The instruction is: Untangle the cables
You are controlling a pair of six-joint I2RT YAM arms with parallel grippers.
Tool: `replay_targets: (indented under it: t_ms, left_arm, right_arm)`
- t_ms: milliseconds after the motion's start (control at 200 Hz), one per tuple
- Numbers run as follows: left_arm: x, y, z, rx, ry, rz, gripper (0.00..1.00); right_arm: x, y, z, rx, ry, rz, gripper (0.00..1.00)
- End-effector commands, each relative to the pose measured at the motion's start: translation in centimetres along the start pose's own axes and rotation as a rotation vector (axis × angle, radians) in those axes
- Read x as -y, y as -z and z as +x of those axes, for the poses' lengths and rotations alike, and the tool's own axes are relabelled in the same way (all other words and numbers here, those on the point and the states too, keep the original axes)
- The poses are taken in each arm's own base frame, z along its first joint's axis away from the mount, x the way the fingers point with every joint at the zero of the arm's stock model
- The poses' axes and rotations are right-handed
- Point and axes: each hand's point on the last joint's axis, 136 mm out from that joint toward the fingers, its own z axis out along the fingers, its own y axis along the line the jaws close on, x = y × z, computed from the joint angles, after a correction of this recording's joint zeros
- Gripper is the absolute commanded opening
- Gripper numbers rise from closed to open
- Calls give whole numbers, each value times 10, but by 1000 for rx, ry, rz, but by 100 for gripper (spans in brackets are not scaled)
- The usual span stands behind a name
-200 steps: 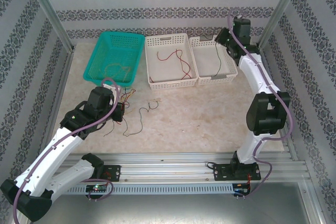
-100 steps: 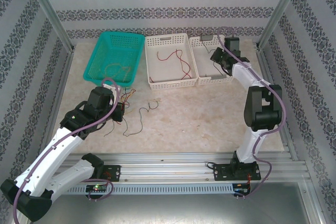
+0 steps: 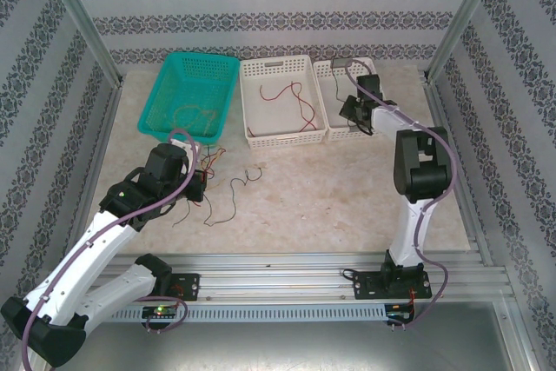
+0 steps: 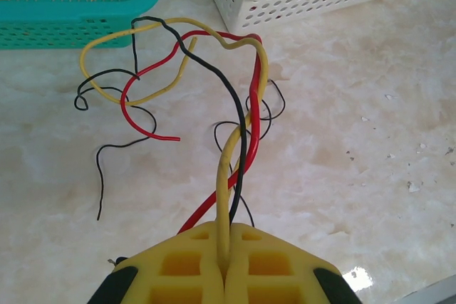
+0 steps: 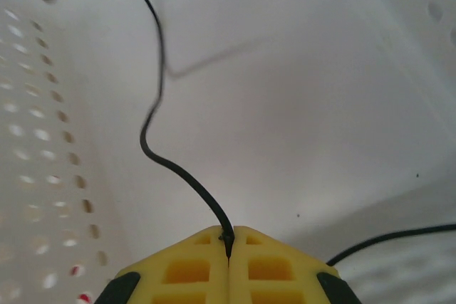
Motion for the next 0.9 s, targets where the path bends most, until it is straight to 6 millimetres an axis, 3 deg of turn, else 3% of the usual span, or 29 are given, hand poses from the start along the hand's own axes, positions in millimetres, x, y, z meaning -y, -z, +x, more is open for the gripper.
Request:
replay_targets:
  t_ms: [0,205,440,575,709,899]
  left_arm:
    - [1,0,-5,27,-21,10,0]
    - [1,-1,-5,21,-23,13,0]
    - [2,-3,-3,12,-23,17,0]
    - [2,-3,-3,12,-23,18,0]
    - [3,-4,-3,8,-23,20,0]
    - [4,-5,-2,3,-24,24,0]
  right_arm:
    - [-1,-5,-2,-23,21,38,0]
    - [2,-15,1,-64,36,80,0]
    - [-10,-8,-3,-69,47,36,0]
    - [-19,-5,-4,-91,56,-2,15]
    - [-30,12,-15,-41,57,-55,35]
    - [-39,41,-32,21,70,-78,43]
